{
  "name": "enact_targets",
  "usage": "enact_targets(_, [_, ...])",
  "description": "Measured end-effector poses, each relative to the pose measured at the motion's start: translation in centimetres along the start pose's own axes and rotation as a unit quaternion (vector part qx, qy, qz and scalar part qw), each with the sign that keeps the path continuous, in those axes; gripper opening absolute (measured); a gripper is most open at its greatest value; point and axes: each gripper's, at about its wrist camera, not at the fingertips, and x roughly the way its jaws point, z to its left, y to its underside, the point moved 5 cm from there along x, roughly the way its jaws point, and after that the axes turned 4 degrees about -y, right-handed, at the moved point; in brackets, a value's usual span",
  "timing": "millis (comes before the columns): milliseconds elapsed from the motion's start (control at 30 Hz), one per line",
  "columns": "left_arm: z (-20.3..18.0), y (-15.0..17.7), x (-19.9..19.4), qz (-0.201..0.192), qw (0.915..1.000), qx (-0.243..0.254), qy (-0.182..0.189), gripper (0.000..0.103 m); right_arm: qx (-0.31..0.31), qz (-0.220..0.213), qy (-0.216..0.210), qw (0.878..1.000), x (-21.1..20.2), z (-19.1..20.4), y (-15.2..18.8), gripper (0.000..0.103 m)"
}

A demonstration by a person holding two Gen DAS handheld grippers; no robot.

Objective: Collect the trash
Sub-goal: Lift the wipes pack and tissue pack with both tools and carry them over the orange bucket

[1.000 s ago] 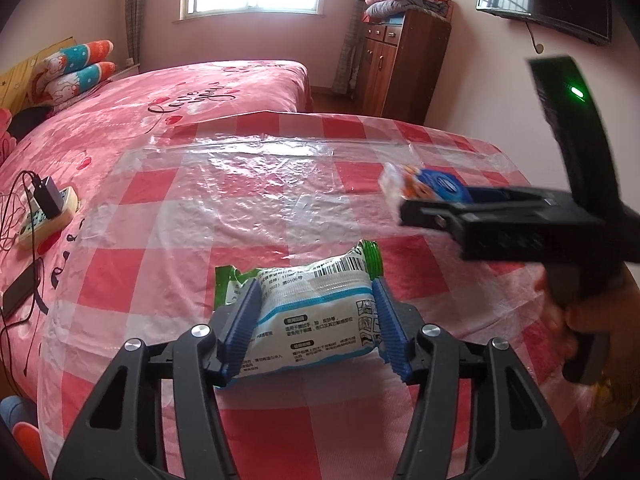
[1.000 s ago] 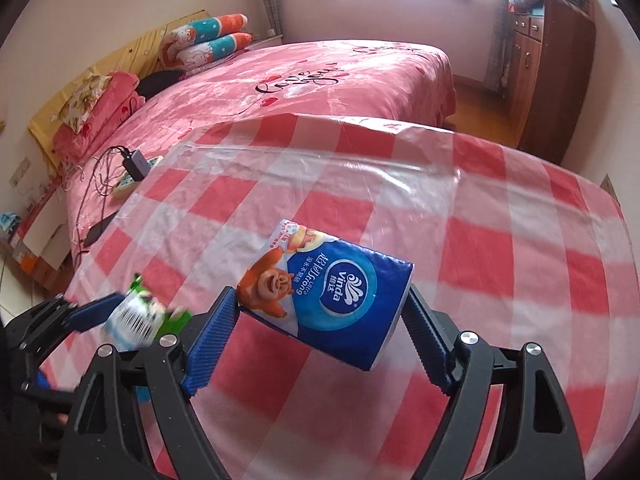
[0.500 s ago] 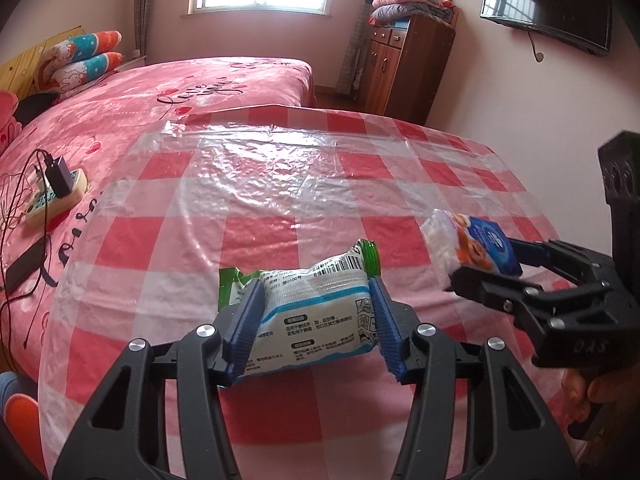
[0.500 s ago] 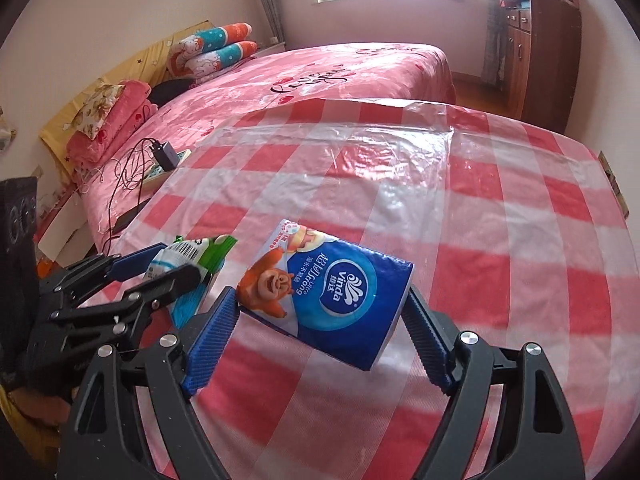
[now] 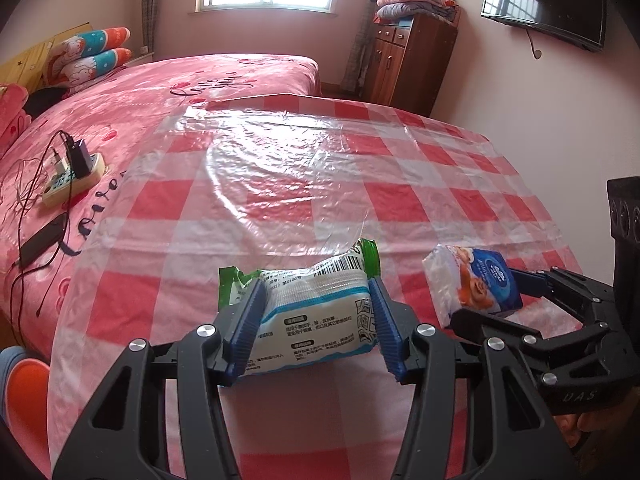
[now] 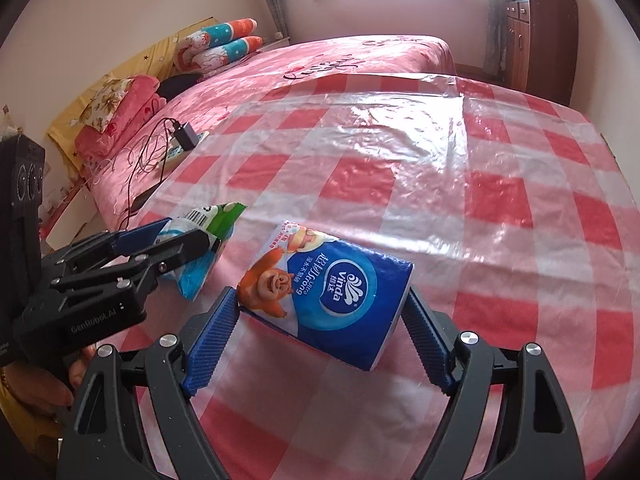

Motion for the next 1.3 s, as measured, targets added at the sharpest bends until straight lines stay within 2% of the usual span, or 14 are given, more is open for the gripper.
enact_targets(567, [2.5, 2.8, -3.2, -0.002, 0.9998, -0.014, -0.014, 0.053, -0.026, 0.01, -0.01, 1.0, -1.2, 4.3, 2.0, 0.081])
enact_targets(1067, [6.5, 5.0, -5.9, -0.011, 0.9986, -0.044, -0.027, 0.052, -0.065, 0.03, -0.012, 0.997, -0.7, 8.1, 3.2, 0.081])
enact_targets(1167, [6.9, 5.4, -6.3, -0.012, 0.9986, -0.049, -0.016, 0.052, -0.062, 0.036, -0.012, 0.997, -0.6, 8.2, 3.6, 0.081])
enact_targets(1300, [6.2, 5.8, -6.3, 0.0, 0.9996, -0.023, 0.017, 0.056, -0.05, 0.047, -0.007, 0.998, -0.3, 7.9, 4.1, 0.082])
